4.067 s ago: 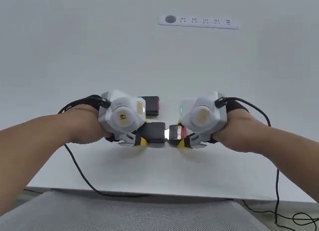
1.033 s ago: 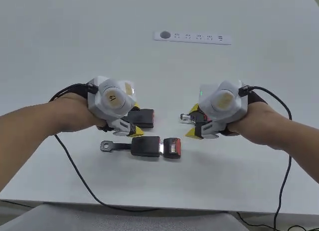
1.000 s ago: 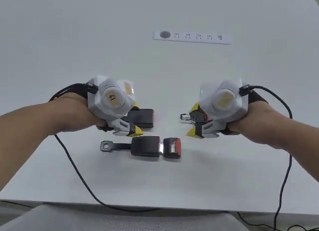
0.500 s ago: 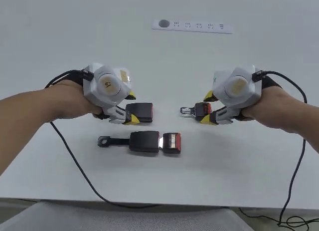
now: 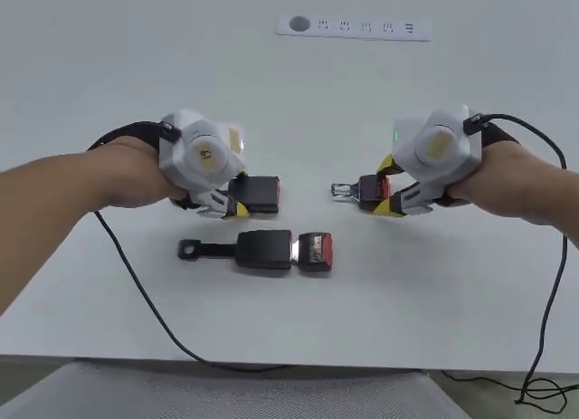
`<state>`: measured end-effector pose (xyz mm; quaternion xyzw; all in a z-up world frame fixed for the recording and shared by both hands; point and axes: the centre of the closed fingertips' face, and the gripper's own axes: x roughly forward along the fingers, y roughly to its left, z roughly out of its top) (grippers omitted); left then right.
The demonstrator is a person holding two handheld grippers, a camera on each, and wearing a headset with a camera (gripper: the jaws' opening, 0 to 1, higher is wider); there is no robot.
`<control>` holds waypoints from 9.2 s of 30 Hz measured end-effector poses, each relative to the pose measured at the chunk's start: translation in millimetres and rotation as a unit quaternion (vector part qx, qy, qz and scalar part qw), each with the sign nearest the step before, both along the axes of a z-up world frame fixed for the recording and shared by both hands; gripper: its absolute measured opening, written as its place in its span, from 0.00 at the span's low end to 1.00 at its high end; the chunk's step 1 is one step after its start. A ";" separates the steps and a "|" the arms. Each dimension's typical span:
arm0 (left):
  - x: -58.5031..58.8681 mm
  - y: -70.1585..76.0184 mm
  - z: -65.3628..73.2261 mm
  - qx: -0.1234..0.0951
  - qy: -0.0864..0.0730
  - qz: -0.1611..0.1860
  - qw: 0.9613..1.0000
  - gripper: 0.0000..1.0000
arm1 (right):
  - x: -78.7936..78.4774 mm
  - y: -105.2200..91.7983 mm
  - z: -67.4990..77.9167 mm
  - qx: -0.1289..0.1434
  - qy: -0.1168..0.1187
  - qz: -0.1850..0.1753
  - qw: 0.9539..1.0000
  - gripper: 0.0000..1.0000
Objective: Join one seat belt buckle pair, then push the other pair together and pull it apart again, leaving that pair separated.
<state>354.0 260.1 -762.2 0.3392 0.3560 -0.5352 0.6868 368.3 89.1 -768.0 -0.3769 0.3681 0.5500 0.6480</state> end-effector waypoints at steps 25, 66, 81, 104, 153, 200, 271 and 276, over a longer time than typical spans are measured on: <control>7.1 6.2 -10.1 0.005 -0.003 -0.031 0.999 0.33 | 3.3 5.9 -9.9 0.002 0.025 0.040 0.999 0.32; 6.2 3.8 -13.7 0.016 -0.001 -0.040 0.999 0.33 | -4.2 74.8 -10.2 0.016 0.006 0.048 0.999 0.31; 5.9 3.9 -13.4 0.014 -0.003 -0.046 0.999 0.33 | -9.2 91.5 -7.9 0.025 0.003 0.062 0.998 0.31; 8.0 4.5 -14.8 0.009 0.002 -0.051 0.999 0.31 | -6.0 101.3 -9.6 0.023 0.008 0.058 0.998 0.29; 6.3 2.3 -13.2 -0.001 0.008 -0.055 0.998 0.32 | -10.4 97.2 -8.4 0.020 0.017 0.057 0.998 0.31; 7.1 2.2 -11.8 0.019 -0.006 -0.055 0.998 0.34 | -14.6 -10.8 -13.8 -0.029 0.017 0.039 0.999 0.36; -111.5 98.1 74.9 -0.142 -0.108 0.276 0.944 1.00 | -122.2 -13.8 76.7 0.189 -0.075 -0.294 0.934 0.99; -115.9 94.3 75.1 -0.145 -0.103 0.276 0.944 1.00 | -123.1 -13.4 82.0 0.203 -0.078 -0.308 0.926 0.99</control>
